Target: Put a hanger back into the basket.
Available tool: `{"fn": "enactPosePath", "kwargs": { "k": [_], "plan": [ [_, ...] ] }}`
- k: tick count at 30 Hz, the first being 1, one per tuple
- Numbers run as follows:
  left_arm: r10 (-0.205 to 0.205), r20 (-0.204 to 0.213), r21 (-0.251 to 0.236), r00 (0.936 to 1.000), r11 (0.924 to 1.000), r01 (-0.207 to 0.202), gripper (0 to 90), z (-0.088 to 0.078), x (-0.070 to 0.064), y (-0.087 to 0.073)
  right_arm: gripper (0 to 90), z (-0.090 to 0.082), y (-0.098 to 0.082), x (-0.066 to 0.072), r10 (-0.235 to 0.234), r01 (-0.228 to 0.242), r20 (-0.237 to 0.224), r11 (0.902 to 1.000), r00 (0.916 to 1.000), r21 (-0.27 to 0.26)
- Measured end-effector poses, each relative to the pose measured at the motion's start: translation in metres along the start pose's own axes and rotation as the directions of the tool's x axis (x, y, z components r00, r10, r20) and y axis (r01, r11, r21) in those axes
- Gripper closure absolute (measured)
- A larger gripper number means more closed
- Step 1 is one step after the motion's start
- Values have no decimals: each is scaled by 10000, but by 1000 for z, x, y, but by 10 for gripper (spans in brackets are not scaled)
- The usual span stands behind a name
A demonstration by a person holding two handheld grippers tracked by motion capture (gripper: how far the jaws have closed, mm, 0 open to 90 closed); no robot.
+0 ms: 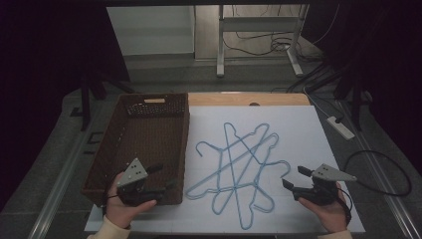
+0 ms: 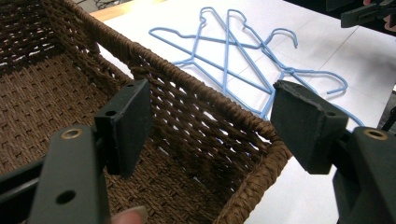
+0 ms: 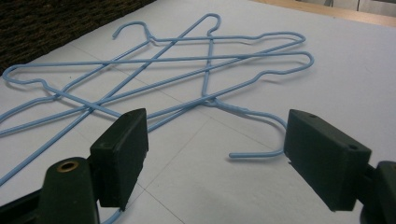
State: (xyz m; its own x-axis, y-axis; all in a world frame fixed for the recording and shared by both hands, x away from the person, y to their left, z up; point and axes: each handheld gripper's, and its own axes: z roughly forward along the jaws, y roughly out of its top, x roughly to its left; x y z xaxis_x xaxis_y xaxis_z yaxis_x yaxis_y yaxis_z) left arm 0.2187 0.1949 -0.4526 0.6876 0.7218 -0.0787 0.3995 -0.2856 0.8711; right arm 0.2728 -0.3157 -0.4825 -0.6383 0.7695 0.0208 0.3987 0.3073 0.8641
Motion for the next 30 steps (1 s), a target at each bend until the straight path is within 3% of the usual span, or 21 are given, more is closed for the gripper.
{"fn": "enactPosePath", "kwargs": {
  "k": [18, 30],
  "plan": [
    [-83, -105, -33, 9999, 10000, 82, 291, -4, -1, -4, 240, 5, 3, -1, 70, -70, -39, 9999, 10000, 123],
    [-73, -126, -96, 9999, 9999, 72, 291, -7, -1, -2, 249, 6, 3, -1, 7, -14, 175, 9992, 9998, 410]
  ]
}}
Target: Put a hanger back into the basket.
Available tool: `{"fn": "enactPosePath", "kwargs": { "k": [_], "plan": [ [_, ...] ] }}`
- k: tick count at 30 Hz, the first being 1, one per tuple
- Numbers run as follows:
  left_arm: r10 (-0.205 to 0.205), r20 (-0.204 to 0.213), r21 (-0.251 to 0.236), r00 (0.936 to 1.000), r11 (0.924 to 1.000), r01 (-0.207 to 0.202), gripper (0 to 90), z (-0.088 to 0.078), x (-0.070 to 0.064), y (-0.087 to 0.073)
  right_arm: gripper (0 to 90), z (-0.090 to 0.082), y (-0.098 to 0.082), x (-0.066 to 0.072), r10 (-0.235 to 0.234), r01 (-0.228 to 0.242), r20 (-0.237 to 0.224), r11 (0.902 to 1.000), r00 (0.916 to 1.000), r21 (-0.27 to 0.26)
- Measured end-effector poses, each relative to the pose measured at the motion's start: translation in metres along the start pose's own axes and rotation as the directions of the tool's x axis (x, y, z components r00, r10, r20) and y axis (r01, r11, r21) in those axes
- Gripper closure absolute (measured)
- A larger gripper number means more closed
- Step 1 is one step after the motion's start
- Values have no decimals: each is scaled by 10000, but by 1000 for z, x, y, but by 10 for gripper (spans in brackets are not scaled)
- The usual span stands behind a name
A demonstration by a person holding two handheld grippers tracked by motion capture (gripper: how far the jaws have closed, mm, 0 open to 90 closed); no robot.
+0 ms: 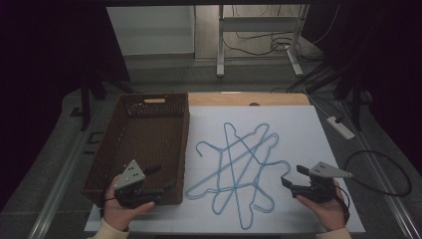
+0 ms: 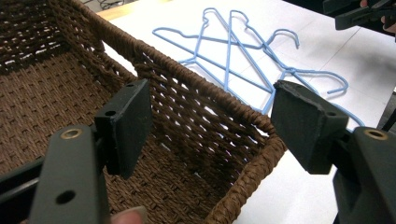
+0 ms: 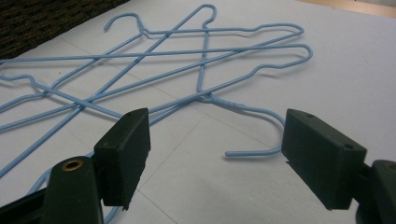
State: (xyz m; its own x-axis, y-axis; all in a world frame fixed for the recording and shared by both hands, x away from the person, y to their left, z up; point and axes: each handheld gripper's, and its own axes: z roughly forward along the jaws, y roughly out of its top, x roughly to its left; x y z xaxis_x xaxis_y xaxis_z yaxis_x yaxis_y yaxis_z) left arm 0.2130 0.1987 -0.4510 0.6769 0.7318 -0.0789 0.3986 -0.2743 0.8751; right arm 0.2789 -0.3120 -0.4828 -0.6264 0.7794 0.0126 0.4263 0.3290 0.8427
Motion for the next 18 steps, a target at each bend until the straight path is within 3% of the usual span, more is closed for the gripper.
{"fn": "enactPosePath", "kwargs": {
  "k": [7, 11, 16, 18],
  "plan": [
    [-45, -3, -16, 10000, 10000, 45, 291, 0, 2, 0, 258, 1, 9, 3, 178, -173, -123, 9988, 9998, 456],
    [-14, 69, 0, 10000, 10000, 14, 291, 0, 1, 0, 276, 3, 22, 9, -236, 240, -48, 9942, 9997, 1045],
    [24, 137, -26, 9999, 10000, -24, 292, 0, 0, 1, 278, 7, 37, 19, -602, 613, -115, 9813, 9981, 1825],
    [70, 158, -35, 9999, 10000, -69, 292, -1, -1, 2, 309, 11, 44, 29, -866, 942, -423, 9667, 9953, 2379]
  ]
}}
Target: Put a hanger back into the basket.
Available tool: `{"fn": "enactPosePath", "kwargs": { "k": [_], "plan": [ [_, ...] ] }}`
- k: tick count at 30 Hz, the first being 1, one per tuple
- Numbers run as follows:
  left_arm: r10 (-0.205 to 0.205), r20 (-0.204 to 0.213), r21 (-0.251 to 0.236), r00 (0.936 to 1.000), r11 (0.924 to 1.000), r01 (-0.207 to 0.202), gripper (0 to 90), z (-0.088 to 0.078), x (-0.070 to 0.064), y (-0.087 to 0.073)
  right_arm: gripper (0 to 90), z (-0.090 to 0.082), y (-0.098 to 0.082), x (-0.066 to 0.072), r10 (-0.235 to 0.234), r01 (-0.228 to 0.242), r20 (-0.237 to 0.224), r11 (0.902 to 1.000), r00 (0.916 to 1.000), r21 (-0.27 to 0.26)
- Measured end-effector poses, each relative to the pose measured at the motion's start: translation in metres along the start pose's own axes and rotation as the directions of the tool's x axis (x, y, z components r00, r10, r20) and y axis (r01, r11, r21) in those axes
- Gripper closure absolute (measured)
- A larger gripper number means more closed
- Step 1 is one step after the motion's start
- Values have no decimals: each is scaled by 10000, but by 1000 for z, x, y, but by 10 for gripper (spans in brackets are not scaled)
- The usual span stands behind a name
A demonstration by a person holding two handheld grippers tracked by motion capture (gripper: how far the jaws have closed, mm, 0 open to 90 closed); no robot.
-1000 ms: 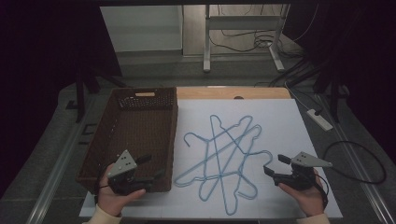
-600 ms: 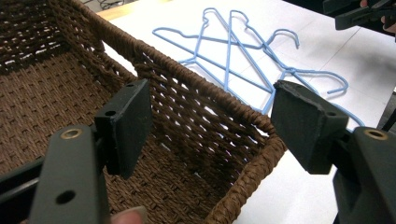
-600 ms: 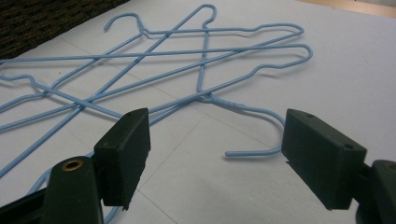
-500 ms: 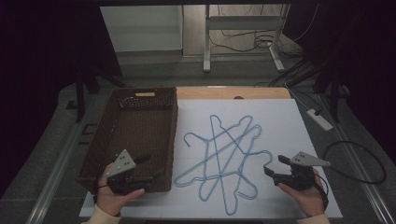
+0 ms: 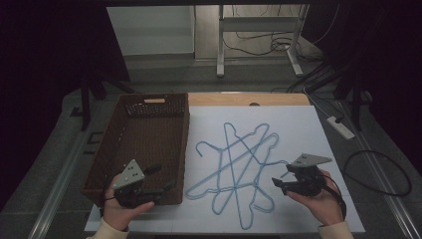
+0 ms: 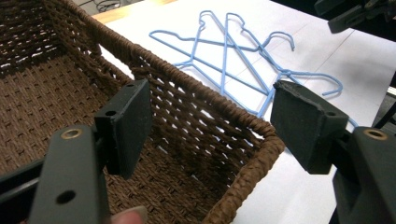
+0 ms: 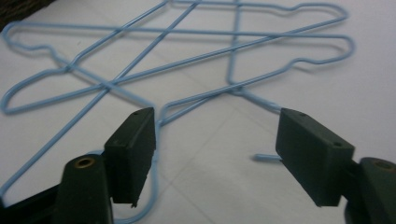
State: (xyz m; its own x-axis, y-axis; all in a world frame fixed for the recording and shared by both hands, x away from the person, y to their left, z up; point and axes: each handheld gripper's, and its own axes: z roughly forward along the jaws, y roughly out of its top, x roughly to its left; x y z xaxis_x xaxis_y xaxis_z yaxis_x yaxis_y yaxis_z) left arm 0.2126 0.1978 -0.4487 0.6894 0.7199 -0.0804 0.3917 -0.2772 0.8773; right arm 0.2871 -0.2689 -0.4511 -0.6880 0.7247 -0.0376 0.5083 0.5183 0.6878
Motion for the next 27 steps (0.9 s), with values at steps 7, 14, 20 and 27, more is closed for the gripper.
{"fn": "enactPosePath", "kwargs": {
  "k": [7, 14, 20, 27],
  "plan": [
    [90, -42, 56, 10000, 9999, -90, 291, 1, -4, 2, 368, 23, 10, 18, -559, 635, -441, 9783, 9975, 1972],
    [54, -97, 128, 9999, 9999, -53, 292, 1, -3, 0, 466, 50, 15, 31, -727, 947, -796, 9421, 9942, 3216],
    [55, -130, 156, 9999, 9999, -53, 292, 1, -3, 0, 596, 66, 18, 39, -908, 1185, -863, 9034, 9921, 4121],
    [108, -138, 197, 9998, 9998, -106, 292, 2, -4, 0, 742, 73, 17, 41, -825, 1112, -816, 8781, 9932, 4653]
  ]
}}
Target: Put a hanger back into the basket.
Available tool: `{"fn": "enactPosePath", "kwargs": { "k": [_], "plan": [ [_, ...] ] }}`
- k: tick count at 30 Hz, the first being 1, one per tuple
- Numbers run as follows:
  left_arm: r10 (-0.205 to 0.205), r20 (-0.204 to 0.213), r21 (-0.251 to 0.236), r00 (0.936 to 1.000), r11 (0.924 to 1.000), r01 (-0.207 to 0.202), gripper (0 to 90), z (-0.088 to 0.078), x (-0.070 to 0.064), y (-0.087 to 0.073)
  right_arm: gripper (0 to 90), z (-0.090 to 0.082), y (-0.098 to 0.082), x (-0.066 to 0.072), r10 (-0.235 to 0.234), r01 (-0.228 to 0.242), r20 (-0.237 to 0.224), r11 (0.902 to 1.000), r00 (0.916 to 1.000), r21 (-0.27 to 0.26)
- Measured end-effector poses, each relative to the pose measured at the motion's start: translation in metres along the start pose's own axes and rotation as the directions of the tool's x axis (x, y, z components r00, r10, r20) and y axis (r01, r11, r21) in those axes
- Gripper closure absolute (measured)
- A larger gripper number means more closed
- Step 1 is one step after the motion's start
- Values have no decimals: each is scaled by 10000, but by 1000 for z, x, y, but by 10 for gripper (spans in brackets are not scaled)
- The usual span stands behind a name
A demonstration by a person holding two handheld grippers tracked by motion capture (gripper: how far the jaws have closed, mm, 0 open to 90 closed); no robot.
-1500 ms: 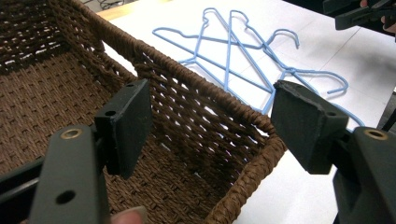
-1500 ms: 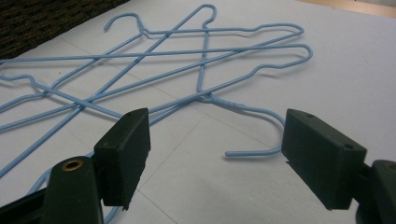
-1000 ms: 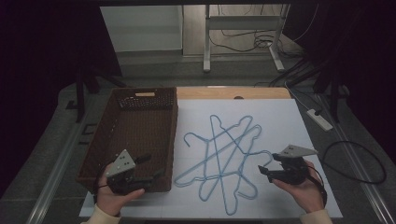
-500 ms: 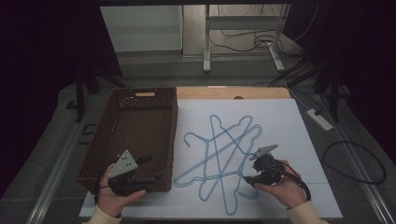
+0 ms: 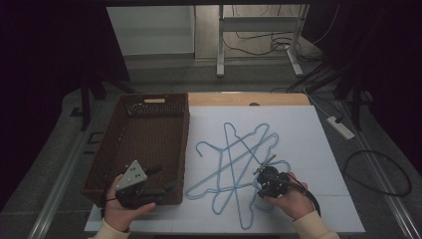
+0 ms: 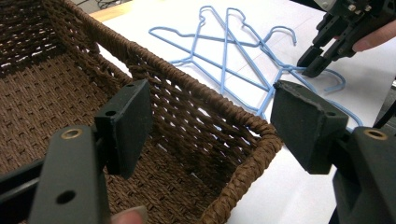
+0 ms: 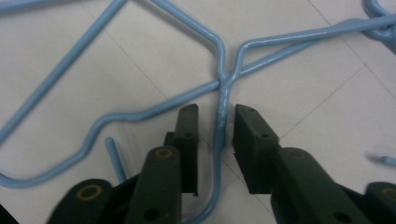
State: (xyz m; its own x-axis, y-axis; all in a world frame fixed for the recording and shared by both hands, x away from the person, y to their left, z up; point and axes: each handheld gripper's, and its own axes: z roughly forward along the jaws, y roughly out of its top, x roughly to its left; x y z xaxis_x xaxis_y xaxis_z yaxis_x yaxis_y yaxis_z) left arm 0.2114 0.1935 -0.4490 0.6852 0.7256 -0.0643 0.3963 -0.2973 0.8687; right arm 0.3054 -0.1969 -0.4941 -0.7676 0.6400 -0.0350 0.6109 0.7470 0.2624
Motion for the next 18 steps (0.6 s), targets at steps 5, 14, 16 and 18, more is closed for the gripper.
{"fn": "enactPosePath", "kwargs": {
  "k": [5, 14, 16, 18],
  "plan": [
    [39, 8, 10, 10000, 10000, -39, 292, 0, -1, 0, 852, 1, 5, 1, 489, -485, -107, 9982, 9987, 347],
    [171, -74, 47, 9998, 9998, -171, 293, 0, -3, 2, 861, -4, 4, -4, 1013, -1010, -247, 9948, 9946, 122],
    [175, -78, 54, 9998, 9998, -175, 293, 0, -3, 2, 861, -8, 4, -5, 974, -974, -172, 9952, 9951, 16],
    [185, -84, 61, 9998, 9998, -185, 293, 0, -4, 2, 861, -13, 5, -5, 971, -972, -155, 9952, 9952, -55]
  ]
}}
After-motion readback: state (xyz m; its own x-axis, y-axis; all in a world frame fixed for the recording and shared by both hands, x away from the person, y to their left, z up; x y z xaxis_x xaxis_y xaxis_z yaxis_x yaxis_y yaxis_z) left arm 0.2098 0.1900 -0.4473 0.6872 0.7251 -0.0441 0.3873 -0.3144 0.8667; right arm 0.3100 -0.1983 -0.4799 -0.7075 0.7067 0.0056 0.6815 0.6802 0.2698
